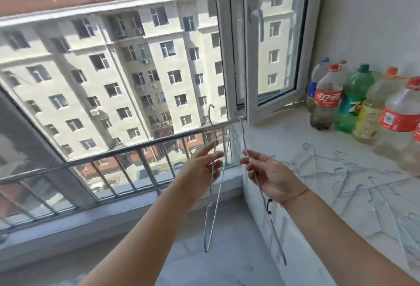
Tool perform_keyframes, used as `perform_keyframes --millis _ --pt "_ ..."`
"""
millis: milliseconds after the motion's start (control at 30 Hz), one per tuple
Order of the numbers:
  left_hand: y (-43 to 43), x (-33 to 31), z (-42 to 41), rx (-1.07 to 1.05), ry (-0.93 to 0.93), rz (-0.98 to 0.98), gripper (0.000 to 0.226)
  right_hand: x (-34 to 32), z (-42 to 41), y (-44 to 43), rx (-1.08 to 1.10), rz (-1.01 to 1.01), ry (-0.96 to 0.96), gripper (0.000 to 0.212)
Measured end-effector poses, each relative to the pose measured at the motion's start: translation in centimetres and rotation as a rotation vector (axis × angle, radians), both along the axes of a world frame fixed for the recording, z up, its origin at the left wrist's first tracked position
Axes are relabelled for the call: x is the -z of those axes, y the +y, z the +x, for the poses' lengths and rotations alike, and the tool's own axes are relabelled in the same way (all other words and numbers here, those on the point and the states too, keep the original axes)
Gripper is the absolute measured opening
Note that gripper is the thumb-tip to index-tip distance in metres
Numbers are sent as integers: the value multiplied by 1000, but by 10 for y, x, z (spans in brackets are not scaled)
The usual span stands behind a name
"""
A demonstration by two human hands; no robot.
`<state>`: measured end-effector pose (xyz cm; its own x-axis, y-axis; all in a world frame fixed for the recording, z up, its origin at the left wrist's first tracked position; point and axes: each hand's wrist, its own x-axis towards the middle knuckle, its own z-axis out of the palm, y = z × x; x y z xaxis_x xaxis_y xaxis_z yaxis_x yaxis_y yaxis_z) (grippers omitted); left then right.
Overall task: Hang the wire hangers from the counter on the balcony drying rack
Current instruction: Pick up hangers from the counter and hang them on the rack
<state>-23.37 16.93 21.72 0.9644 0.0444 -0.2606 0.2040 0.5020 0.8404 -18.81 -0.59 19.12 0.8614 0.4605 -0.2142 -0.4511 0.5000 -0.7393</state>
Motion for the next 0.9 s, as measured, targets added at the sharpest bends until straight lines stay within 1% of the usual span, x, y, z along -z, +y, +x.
perform_keyframes --millis 167,367,500,633,700,767,900 --pt "81 -25 -93 -194 -44 30 35 -27 -53 94 -246 40 14 23" --pt "176 -47 -212 -403 -98 55 49 -60 -141 203 -493 40 -61 31" --pt "239 -67 -301 -507 -146 92 41 -88 -214 271 -627 43 -149 49" --pt "303 -89 -387 -579 -162 132 43 -105 -284 347 -738 29 -212 63" --pt "332 -99 -429 -607 -165 159 43 -111 -318 386 -785 49 -218 61" --pt "358 -110 -467 -625 -170 187 35 -118 -350 423 -820 73 -233 60" --pt "411 -127 -528 -673 -173 201 25 -135 -409 491 -865 99 -267 47"
